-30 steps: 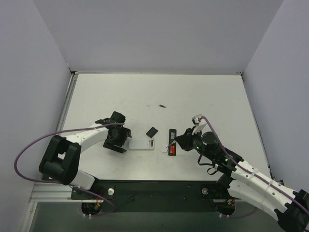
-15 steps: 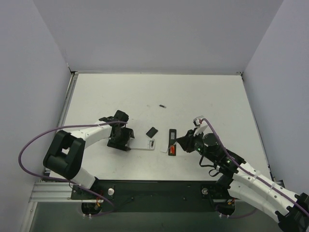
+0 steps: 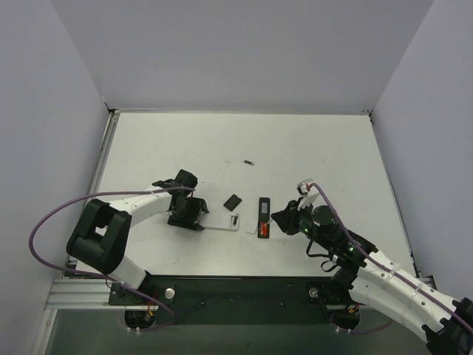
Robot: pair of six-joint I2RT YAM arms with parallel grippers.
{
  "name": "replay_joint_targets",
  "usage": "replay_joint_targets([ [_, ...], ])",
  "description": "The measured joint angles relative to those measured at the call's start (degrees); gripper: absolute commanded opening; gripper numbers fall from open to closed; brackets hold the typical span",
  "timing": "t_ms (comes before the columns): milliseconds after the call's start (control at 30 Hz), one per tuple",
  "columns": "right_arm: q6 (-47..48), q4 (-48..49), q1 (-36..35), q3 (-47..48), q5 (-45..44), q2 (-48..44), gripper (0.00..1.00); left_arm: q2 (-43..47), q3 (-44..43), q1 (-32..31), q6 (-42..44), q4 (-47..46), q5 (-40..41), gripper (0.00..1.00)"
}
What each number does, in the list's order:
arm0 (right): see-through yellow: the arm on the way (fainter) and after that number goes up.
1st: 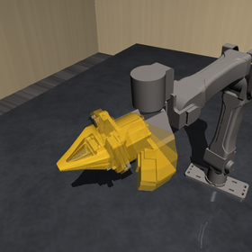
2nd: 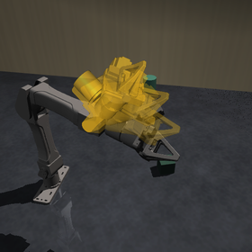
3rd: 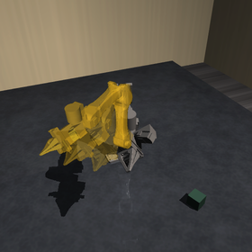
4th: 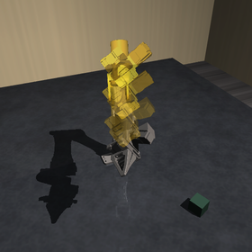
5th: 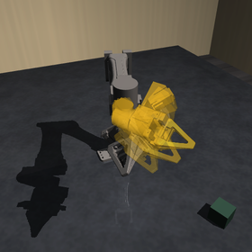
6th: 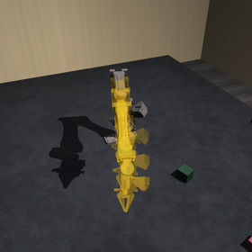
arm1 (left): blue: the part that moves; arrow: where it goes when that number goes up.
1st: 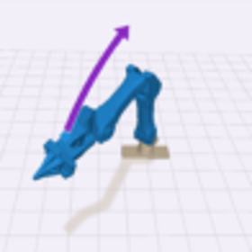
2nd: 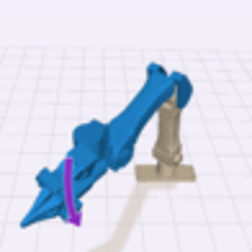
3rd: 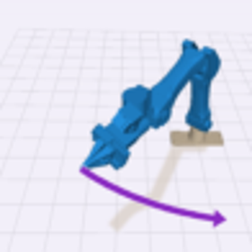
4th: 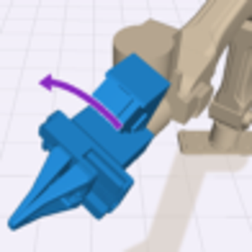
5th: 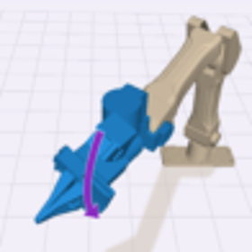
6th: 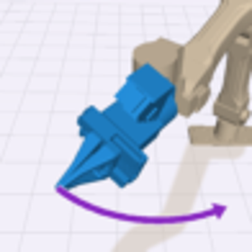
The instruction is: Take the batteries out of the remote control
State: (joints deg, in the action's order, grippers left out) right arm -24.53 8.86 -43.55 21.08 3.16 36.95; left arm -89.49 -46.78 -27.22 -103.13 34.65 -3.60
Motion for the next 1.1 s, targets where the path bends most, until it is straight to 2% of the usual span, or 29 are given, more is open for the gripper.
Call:
replay_joint_targets([
  [33,0.0,-0.2,0.0,0.0,-0.02,-0.39,0.0,0.26,0.24,0.0,-0.11,-0.37,-0.15,0.16],
  [133,0.0,-0.52,0.0,0.0,-0.04,-1.38,0.0,0.9,0.7,-0.07,-0.15,-0.92,-0.09,0.0],
  [433,-0.7,0.11,0.0,0.0,-0.15,1.09,0.0,2.16,1.05,-0.59,2.54,-2.97,3.41,0.0],
  [667,-0.92,1.2,0.02,0.0,-0.15,2.27,0.0,6.82,2.34,-0.61,9.99,-12.41,10.51,0.0],
  [867,-0.9,1.64,0.26,0.0,-0.09,3.34,0.0,13.31,8.37,-0.81,19.63,-27.98,14.88,0.0],
  [1100,-0.92,2.14,0.5,-0.04,-0.09,3.06,0.0,14.34,16.59,-1.16,30.67,-52.35,15.67,0.0],
])
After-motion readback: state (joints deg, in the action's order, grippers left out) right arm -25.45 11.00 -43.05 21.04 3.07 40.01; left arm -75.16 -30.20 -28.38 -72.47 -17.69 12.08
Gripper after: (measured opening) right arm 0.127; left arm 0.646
